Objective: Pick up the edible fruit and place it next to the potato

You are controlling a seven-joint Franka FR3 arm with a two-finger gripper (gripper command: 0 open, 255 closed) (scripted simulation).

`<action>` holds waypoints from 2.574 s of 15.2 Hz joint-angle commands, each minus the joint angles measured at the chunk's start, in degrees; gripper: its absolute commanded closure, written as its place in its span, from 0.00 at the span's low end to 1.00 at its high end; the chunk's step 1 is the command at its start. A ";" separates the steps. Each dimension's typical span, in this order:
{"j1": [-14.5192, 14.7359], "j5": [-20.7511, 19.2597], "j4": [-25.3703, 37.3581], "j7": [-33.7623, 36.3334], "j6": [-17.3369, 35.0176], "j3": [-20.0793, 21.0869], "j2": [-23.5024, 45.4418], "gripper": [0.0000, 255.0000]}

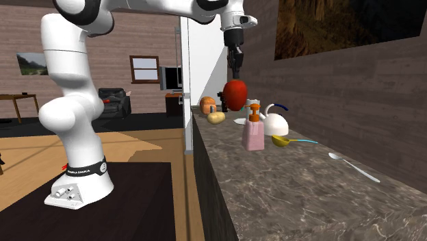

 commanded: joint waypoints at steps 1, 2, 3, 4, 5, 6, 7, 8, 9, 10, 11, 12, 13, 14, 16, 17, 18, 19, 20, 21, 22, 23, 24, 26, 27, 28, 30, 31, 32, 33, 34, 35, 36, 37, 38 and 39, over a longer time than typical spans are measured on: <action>1.40 -0.30 0.18 2.86 -0.19 1.36 0.01 1.00; 2.08 -0.43 0.08 4.22 -0.21 2.03 -0.09 1.00; 2.77 -0.57 0.04 5.58 -0.25 2.69 -0.12 1.00; 3.45 -0.71 0.09 6.95 -0.30 3.36 -0.10 1.00; 4.14 -0.86 0.20 8.31 -0.36 4.03 -0.02 1.00; 4.83 -1.01 0.39 9.68 -0.45 4.70 0.13 1.00; 5.52 -1.17 0.65 11.05 -0.55 5.36 0.33 1.00; 6.20 -1.34 0.99 12.43 -0.67 6.05 0.59 1.00; 6.90 -1.53 1.40 13.80 -0.81 6.72 0.92 1.00; 7.62 -1.73 1.89 15.18 -0.97 7.37 1.30 1.00; 8.33 -1.94 2.45 16.55 -1.15 8.02 1.75 1.00; 9.06 -2.18 3.10 17.93 -1.35 8.68 2.26 1.00; 9.80 -2.44 3.82 19.31 -1.58 9.31 2.83 1.00; 10.56 -2.71 4.63 20.68 -1.83 9.94 3.47 1.00; 12.12 -3.34 6.50 23.43 -2.42 11.17 4.94 1.00; 12.91 -3.70 7.57 24.80 -2.75 11.78 5.78 1.00; 13.73 -4.08 8.73 26.16 -3.13 12.36 6.68 1.00; 14.59 -4.49 10.00 27.52 -3.53 12.93 7.66 1.00; 15.47 -4.94 11.36 28.87 -3.98 13.47 8.70 1.00; 16.39 -5.41 12.84 30.21 -4.48 13.99 9.82 1.00; 17.34 -5.91 14.44 31.53 -5.02 14.49 11.03 1.00; 18.34 -6.45 16.17 32.84 -5.62 14.95 12.31 1.00; 19.37 -7.02 18.04 34.13 -6.27 15.40 13.68 1.00; 21.58 -8.26 22.26 36.63 -7.80 16.20 16.71 1.00; 22.77 -8.94 24.66 37.84 -8.69 16.56 18.39 1.00; 24.06 -9.64 27.30 38.99 -9.69 16.84 20.20 1.00; 27.68 -11.59 35.28 41.64 -12.79 17.33 25.48 1.00; 27.46 -11.35 33.54 41.69 -11.64 17.25 24.88 1.00; 27.19 -11.19 31.89 41.77 -10.52 17.28 24.34 1.00; 26.94 -11.04 30.33 41.84 -9.45 17.30 23.85 1.00; 26.72 -10.91 28.85 41.91 -8.41 17.32 23.41 1.00; 26.51 -10.79 27.44 41.98 -7.40 17.33 23.01 1.00; 26.32 -10.69 26.09 42.04 -6.41 17.34 22.64 1.00; 26.14 -10.59 24.80 42.10 -5.45 17.34 22.31 1.00; 25.98 -10.51 23.56 42.17 -4.51 17.35 22.01 1.00; 25.83 -10.44 22.37 42.23 -3.59 17.35 21.74 1.00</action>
